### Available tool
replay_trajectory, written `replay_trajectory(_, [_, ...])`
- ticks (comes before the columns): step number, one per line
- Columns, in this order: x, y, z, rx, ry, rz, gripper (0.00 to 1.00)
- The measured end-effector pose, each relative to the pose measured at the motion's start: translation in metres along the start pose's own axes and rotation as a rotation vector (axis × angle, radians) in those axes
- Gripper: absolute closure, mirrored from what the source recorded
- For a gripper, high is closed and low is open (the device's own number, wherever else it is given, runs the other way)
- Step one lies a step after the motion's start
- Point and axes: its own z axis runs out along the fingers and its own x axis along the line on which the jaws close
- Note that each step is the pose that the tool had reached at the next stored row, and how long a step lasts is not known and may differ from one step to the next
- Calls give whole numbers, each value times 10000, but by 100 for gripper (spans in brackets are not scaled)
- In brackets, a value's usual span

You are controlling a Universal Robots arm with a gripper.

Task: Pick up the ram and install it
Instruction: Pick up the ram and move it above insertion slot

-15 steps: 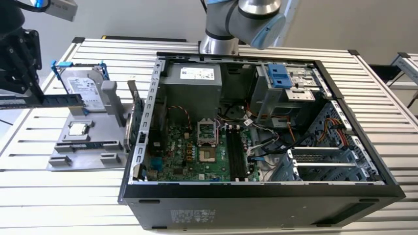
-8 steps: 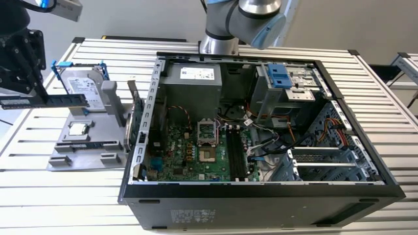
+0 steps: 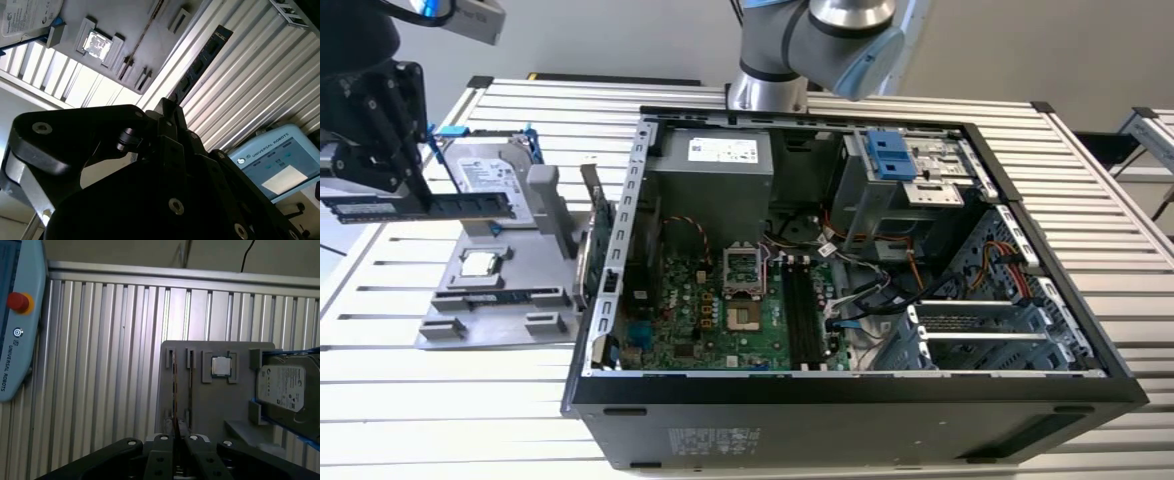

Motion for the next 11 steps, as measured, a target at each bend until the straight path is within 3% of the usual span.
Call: replay_trajectory(11, [7,-114,-7,-1,0,42,100])
